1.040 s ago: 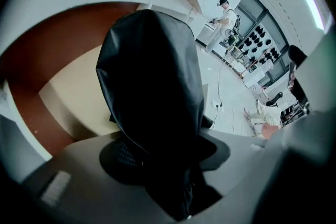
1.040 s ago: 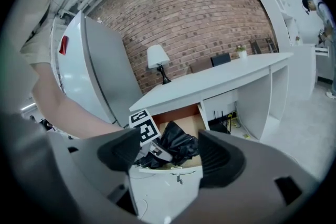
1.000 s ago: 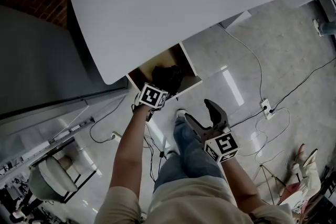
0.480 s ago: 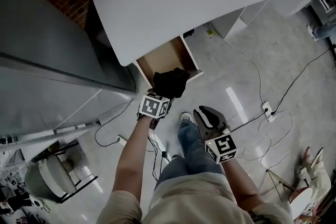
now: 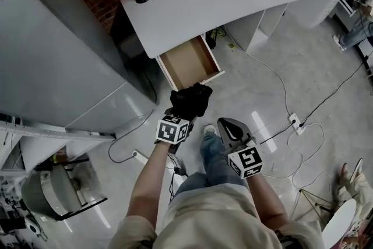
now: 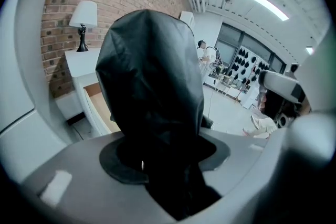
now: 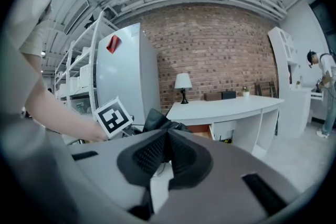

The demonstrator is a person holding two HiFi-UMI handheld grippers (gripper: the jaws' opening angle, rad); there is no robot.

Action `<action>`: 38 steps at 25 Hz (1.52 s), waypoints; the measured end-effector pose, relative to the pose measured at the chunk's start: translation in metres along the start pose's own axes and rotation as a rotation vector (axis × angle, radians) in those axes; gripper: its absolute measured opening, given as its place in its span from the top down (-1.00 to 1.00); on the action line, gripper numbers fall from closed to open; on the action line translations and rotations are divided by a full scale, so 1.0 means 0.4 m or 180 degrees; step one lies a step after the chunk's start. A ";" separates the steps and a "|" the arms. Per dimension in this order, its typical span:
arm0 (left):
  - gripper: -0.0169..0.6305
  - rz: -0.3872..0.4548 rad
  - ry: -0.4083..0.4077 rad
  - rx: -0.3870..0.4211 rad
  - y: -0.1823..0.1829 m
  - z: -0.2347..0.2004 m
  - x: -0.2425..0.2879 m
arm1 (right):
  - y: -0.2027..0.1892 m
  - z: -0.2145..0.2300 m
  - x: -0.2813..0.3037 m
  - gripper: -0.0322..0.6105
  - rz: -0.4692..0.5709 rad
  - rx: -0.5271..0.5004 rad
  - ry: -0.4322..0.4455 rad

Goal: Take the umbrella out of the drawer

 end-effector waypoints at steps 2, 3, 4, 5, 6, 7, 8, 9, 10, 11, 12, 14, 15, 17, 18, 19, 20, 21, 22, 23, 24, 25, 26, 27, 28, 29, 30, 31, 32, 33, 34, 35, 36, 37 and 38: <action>0.22 0.0082 0.0013 -0.0021 -0.040 0.038 -0.055 | 0.001 -0.038 -0.049 0.89 0.0030 -0.0048 -0.0052; 0.22 0.0133 0.0018 -0.0034 -0.057 0.058 -0.084 | 0.001 -0.056 -0.074 0.89 0.0045 -0.0075 -0.0075; 0.22 0.0193 0.0024 -0.0047 -0.072 0.078 -0.113 | 0.003 -0.073 -0.098 0.89 0.0059 -0.0104 -0.0101; 0.22 0.0258 0.0031 -0.0061 -0.083 0.098 -0.142 | 0.005 -0.088 -0.122 0.89 0.0074 -0.0126 -0.0131; 0.22 0.0326 0.0038 -0.0077 -0.095 0.118 -0.171 | 0.006 -0.103 -0.146 0.89 0.0090 -0.0139 -0.0158; 0.22 0.0395 0.0046 -0.0097 -0.106 0.137 -0.199 | 0.006 -0.118 -0.168 0.89 0.0110 -0.0144 -0.0180; 0.22 0.0464 0.0052 -0.0125 -0.118 0.155 -0.228 | 0.006 -0.132 -0.190 0.89 0.0128 -0.0143 -0.0196; 0.22 0.0528 0.0056 -0.0160 -0.131 0.173 -0.255 | 0.005 -0.148 -0.211 0.89 0.0141 -0.0139 -0.0205; 0.22 0.0588 0.0055 -0.0199 -0.144 0.191 -0.283 | 0.002 -0.163 -0.232 0.89 0.0149 -0.0135 -0.0211; 0.22 0.0648 0.0054 -0.0234 -0.155 0.210 -0.311 | 0.001 -0.177 -0.253 0.89 0.0153 -0.0132 -0.0216; 0.22 0.0711 0.0057 -0.0263 -0.165 0.228 -0.340 | 0.002 -0.191 -0.272 0.89 0.0155 -0.0134 -0.0218; 0.22 0.0836 0.0071 -0.0316 -0.185 0.260 -0.397 | 0.006 -0.219 -0.304 0.89 0.0160 -0.0144 -0.0210; 0.22 0.0890 0.0081 -0.0342 -0.196 0.274 -0.424 | 0.008 -0.232 -0.318 0.89 0.0164 -0.0148 -0.0197; 0.22 0.0983 0.0109 -0.0388 -0.216 0.300 -0.474 | 0.016 -0.252 -0.341 0.89 0.0184 -0.0142 -0.0170; 0.22 0.1027 0.0129 -0.0403 -0.223 0.312 -0.497 | 0.021 -0.258 -0.351 0.89 0.0198 -0.0127 -0.0159; 0.22 0.1070 0.0157 -0.0412 -0.230 0.322 -0.518 | 0.027 -0.263 -0.359 0.89 0.0213 -0.0107 -0.0150; 0.22 0.1112 0.0191 -0.0421 -0.236 0.329 -0.537 | 0.032 -0.267 -0.364 0.89 0.0227 -0.0086 -0.0138; 0.22 0.1154 0.0226 -0.0436 -0.242 0.334 -0.555 | 0.036 -0.271 -0.367 0.89 0.0238 -0.0075 -0.0122; 0.22 0.1196 0.0255 -0.0461 -0.249 0.338 -0.571 | 0.039 -0.275 -0.368 0.89 0.0247 -0.0077 -0.0105; 0.22 0.1238 0.0280 -0.0494 -0.256 0.339 -0.585 | 0.042 -0.279 -0.368 0.89 0.0255 -0.0086 -0.0089; 0.22 0.1277 0.0303 -0.0526 -0.263 0.340 -0.596 | 0.044 -0.282 -0.368 0.89 0.0264 -0.0095 -0.0074; 0.22 0.1311 0.0328 -0.0552 -0.270 0.338 -0.605 | 0.045 -0.284 -0.366 0.89 0.0271 -0.0100 -0.0061; 0.22 0.1339 0.0357 -0.0569 -0.275 0.336 -0.613 | 0.046 -0.286 -0.363 0.89 0.0275 -0.0100 -0.0049; 0.22 0.1358 0.0384 -0.0577 -0.280 0.332 -0.619 | 0.048 -0.288 -0.360 0.89 0.0276 -0.0097 -0.0037; 0.22 0.1371 0.0404 -0.0582 -0.284 0.328 -0.625 | 0.050 -0.290 -0.356 0.89 0.0276 -0.0092 -0.0026; 0.22 0.1382 0.0416 -0.0584 -0.287 0.325 -0.630 | 0.052 -0.293 -0.351 0.89 0.0277 -0.0088 -0.0015; 0.22 0.1394 0.0424 -0.0584 -0.288 0.321 -0.635 | 0.054 -0.294 -0.347 0.89 0.0280 -0.0082 -0.0006; 0.22 0.1406 0.0430 -0.0586 -0.289 0.318 -0.639 | 0.056 -0.296 -0.342 0.89 0.0282 -0.0077 -0.0002; 0.22 0.1418 0.0432 -0.0591 -0.289 0.315 -0.642 | 0.058 -0.297 -0.338 0.89 0.0282 -0.0073 -0.0006; 0.22 0.1434 0.0430 -0.0599 -0.289 0.313 -0.645 | 0.059 -0.298 -0.335 0.89 0.0279 -0.0072 -0.0020; 0.22 0.1452 0.0428 -0.0607 -0.289 0.313 -0.647 | 0.059 -0.299 -0.333 0.89 0.0273 -0.0077 -0.0040; 0.22 0.1470 0.0428 -0.0611 -0.288 0.314 -0.649 | 0.058 -0.299 -0.332 0.90 0.0264 -0.0090 -0.0058; 0.22 0.1487 0.0430 -0.0611 -0.287 0.316 -0.649 | 0.058 -0.300 -0.331 0.90 0.0257 -0.0105 -0.0068; 0.22 0.1501 0.0428 -0.0608 -0.285 0.318 -0.650 | 0.059 -0.301 -0.330 0.90 0.0255 -0.0118 -0.0069; 0.22 0.1513 0.0419 -0.0605 -0.283 0.319 -0.650 | 0.061 -0.302 -0.329 0.90 0.0259 -0.0129 -0.0068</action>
Point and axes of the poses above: the fingertips, and each gripper's own axes: x forward along the fingers, z to its right, y out of its top, the point moved 5 cm from there along -x, backward along the fingers, and after that the axes turned 9 degrees about -z, right-handed, at the moved point
